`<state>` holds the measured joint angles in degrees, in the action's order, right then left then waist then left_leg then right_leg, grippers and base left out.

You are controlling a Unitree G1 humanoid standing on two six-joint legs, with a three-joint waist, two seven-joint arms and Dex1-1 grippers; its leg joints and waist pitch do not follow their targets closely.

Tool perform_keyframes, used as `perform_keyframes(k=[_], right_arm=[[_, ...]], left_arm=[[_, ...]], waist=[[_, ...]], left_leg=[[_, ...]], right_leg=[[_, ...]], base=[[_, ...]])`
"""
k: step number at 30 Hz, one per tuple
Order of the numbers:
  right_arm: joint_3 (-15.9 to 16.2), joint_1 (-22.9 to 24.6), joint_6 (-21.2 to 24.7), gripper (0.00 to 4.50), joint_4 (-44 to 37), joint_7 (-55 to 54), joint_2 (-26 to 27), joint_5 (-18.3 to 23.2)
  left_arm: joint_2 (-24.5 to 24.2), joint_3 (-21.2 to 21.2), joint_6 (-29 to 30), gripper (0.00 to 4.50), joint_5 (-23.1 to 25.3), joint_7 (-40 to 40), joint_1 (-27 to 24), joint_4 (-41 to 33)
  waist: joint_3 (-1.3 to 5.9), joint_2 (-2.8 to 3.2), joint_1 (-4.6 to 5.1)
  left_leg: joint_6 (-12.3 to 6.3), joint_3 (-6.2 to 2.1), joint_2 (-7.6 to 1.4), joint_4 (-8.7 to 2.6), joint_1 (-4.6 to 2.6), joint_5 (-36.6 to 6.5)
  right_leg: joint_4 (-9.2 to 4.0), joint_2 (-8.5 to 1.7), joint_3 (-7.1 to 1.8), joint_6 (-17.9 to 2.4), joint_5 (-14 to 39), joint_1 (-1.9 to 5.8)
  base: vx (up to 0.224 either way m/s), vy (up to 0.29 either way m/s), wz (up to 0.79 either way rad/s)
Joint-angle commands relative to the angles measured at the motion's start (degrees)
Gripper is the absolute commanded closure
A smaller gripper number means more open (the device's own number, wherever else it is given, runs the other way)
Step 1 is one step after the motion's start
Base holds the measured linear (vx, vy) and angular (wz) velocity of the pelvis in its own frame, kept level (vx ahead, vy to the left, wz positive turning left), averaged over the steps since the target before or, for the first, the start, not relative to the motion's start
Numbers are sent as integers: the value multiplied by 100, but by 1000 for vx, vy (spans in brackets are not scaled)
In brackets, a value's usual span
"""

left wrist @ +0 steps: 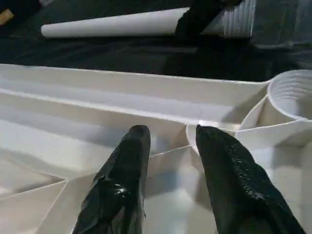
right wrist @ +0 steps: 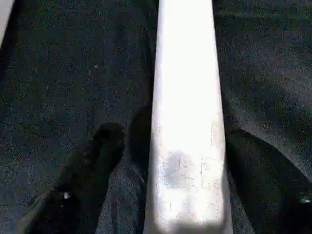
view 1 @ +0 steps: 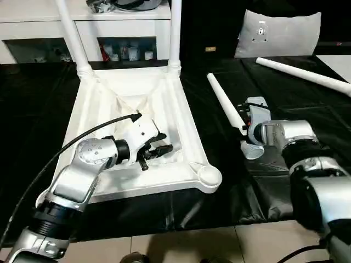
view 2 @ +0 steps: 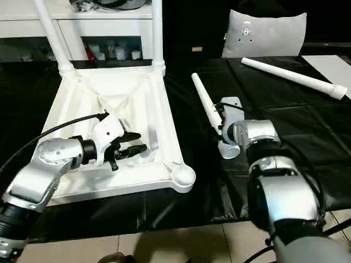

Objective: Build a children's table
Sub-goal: Pick table leg

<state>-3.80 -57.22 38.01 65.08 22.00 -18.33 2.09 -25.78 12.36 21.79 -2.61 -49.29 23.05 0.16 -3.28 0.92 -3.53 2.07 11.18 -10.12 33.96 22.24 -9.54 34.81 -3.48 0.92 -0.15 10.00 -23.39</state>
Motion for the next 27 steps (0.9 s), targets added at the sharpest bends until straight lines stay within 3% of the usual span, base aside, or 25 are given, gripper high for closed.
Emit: perform_keyframes(k=[1,7,10,13,15,19,20,23,25,27], right_arm=[[54,-75,87,115,273,120,-51,-60],[163,-156,98,157,513,410,-100,-162],[274,-179,93,194,589,624,-125,-245],[287,-196,82,209,639,667,-133,-269],[299,-195,81,237,662,681,-138,-274],[305,-182,56,252,684,689,-142,-288],[299,-179,47,263,688,685,-144,-294],[192,-152,-80,263,683,649,-148,-235],[34,-148,-175,264,662,612,-160,-106],[-116,-161,-244,264,628,484,-198,5]], left_arm=[[-52,76,135,231,-49,-104,-34,-201],[-121,138,344,190,-154,-220,-85,-409],[-160,157,440,148,-201,-290,-129,-503],[-181,168,506,144,-217,-339,-164,-569],[-177,173,530,106,-223,-339,-169,-586],[-177,204,547,99,-253,-302,-141,-583],[-171,209,551,60,-257,-293,-132,-580],[-145,211,575,59,-262,-282,-131,-598],[-130,216,568,19,-247,-252,-149,-598],[-116,226,514,13,-190,-173,-162,-561]], waist=[[391,15,-11],[378,-2,-14],[375,0,-13],[369,4,-11],[369,8,-9],[373,6,-10],[374,5,-6],[375,6,-9],[368,5,-4],[369,1,-3]], left_leg=[[265,-110,-249,-363,-160,-1574],[255,-108,-247,-363,-156,-1670],[256,-108,-251,-360,-156,-1693],[265,-113,-252,-361,-158,-1748],[276,-116,-252,-365,-160,-1777],[277,-115,-250,-364,-159,-1760],[273,-113,-248,-362,-156,-1748],[268,-113,-248,-360,-157,-1740],[267,-115,-247,-362,-161,-1801],[271,-117,-246,-362,-161,-1802]], right_leg=[[-365,-352,-133,-1293,1404,202],[-378,-352,-134,-1252,1623,187],[-377,-349,-134,-1269,1646,178],[-389,-355,-134,-1241,1784,174],[-389,-351,-134,-1233,1787,171],[-386,-347,-133,-1235,1734,172],[-385,-346,-134,-1245,1702,174],[-384,-348,-134,-1250,1703,175],[-396,-348,-134,-1233,1791,167],[-400,-353,-136,-1211,1830,170]], base=[[0,0,0],[0,0,0],[0,0,0],[0,0,0],[0,0,0],[0,0,0],[0,0,0],[0,0,0],[0,0,0],[0,0,0]])
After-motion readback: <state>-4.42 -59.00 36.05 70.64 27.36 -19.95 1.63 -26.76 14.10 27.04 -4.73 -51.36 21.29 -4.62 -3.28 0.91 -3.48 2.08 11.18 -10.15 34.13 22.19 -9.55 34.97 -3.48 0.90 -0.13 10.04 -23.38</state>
